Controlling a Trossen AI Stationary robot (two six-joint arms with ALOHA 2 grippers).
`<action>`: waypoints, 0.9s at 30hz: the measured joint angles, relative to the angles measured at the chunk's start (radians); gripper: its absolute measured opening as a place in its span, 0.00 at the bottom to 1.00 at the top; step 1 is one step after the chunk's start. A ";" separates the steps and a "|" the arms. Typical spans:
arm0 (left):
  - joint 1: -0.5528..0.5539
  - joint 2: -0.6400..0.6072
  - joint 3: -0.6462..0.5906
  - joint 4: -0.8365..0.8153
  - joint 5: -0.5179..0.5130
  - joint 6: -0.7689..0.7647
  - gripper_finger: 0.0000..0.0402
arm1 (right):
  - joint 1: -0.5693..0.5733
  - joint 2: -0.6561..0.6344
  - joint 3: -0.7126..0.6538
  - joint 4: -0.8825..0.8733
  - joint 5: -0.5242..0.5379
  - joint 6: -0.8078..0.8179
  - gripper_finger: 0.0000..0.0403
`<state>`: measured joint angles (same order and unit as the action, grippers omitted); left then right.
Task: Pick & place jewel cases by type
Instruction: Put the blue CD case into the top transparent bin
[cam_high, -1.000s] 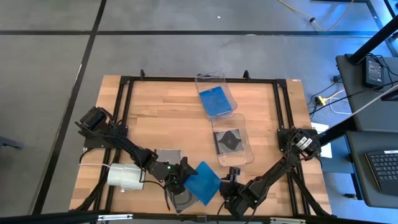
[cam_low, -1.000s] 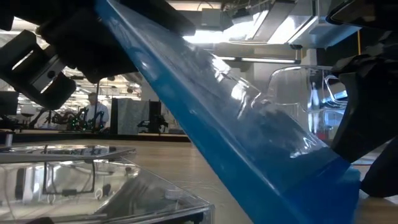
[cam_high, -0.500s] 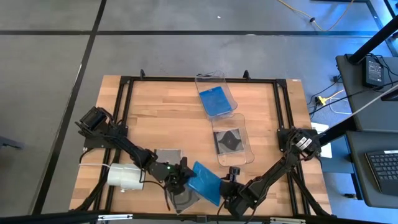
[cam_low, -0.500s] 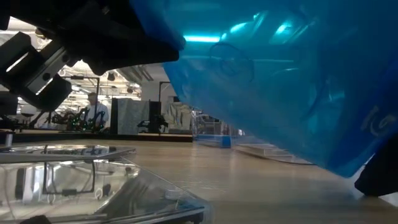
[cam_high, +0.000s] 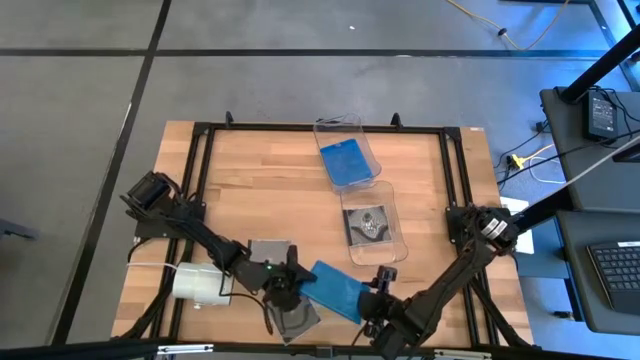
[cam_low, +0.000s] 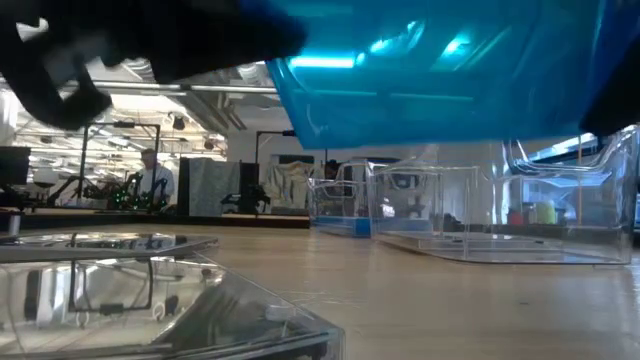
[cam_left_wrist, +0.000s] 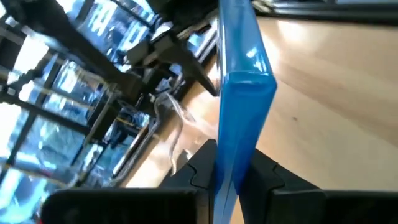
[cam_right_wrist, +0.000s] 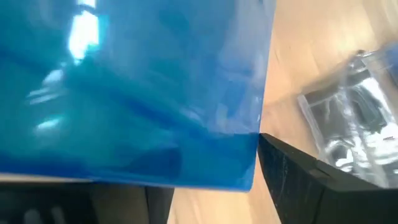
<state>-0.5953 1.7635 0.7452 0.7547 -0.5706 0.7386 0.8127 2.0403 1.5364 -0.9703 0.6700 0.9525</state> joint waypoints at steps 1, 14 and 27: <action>0.000 -0.007 0.000 0.006 -0.014 -0.023 0.09 | 0.000 0.000 0.019 -0.036 -0.010 0.016 0.54; -0.027 -0.182 -0.002 -0.074 -0.249 -0.163 0.09 | 0.104 -0.067 0.208 -0.573 0.035 0.293 0.54; 0.168 -0.435 -0.029 -0.234 -0.124 -0.348 0.09 | 0.107 -0.290 -0.098 -0.601 0.399 0.395 0.54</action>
<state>-0.4273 1.3285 0.7161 0.5210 -0.6946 0.3909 0.9201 1.7503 1.4388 -1.5710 1.0692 1.3472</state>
